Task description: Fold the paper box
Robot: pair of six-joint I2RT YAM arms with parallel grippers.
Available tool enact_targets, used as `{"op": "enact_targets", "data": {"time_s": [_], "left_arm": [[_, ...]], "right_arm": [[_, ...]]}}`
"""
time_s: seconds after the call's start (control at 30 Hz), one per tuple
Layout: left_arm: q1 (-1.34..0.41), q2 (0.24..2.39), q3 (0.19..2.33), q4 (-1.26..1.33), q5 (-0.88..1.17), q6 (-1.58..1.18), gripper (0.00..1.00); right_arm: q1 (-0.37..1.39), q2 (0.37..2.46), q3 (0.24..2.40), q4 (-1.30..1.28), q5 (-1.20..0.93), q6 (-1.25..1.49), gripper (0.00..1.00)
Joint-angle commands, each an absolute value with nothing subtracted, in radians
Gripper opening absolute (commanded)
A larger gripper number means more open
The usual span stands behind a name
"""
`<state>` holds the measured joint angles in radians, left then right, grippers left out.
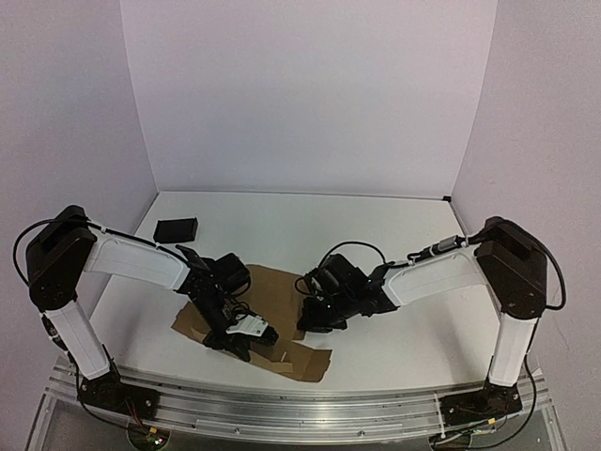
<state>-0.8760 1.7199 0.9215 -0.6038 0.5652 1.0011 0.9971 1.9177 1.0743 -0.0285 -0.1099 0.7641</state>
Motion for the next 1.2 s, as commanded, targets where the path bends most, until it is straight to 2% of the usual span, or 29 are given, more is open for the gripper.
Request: {"op": "enact_targets", "data": {"time_s": [0.0, 0.27, 0.37, 0.47, 0.53, 0.67, 0.83, 0.93, 1.07, 1.17], "left_arm": [[-0.858, 1.727, 0.932, -0.571, 0.545, 1.045, 0.00], [-0.846, 1.724, 0.954, -0.561, 0.539, 1.006, 0.02], [-0.847, 1.726, 0.979, -0.567, 0.552, 0.976, 0.14], [-0.843, 1.720, 1.003, -0.602, 0.551, 0.978, 0.36], [-0.834, 1.709, 1.029, -0.657, 0.567, 0.997, 0.43], [-0.807, 1.695, 1.146, -0.886, 0.669, 1.095, 0.56], [-0.721, 1.702, 1.335, -1.136, 0.821, 1.197, 0.79], [-0.658, 1.702, 1.399, -1.062, 0.818, 1.098, 0.99], [-0.609, 1.723, 1.455, -0.829, 0.659, 0.891, 1.00], [-0.605, 1.771, 1.495, -0.830, 0.590, 0.868, 1.00]], "right_arm": [[1.109, 1.794, 1.019, -0.010, 0.073, 0.515, 0.00], [1.234, 1.732, 0.974, 0.012, 0.358, 0.187, 0.00], [1.266, 1.748, 0.975, 0.021, 0.470, 0.119, 0.00], [1.276, 1.757, 0.961, 0.034, 0.548, 0.072, 0.00], [1.277, 1.764, 0.948, 0.046, 0.584, 0.049, 0.00], [1.281, 1.786, 0.943, 0.051, 0.622, -0.047, 0.00], [1.294, 1.805, 0.952, 0.053, 0.678, -0.139, 0.00], [1.309, 1.815, 0.953, 0.060, 0.720, -0.184, 0.00], [1.315, 1.826, 0.953, 0.074, 0.724, -0.200, 0.00], [1.315, 1.831, 0.955, 0.090, 0.735, -0.205, 0.00]]}}
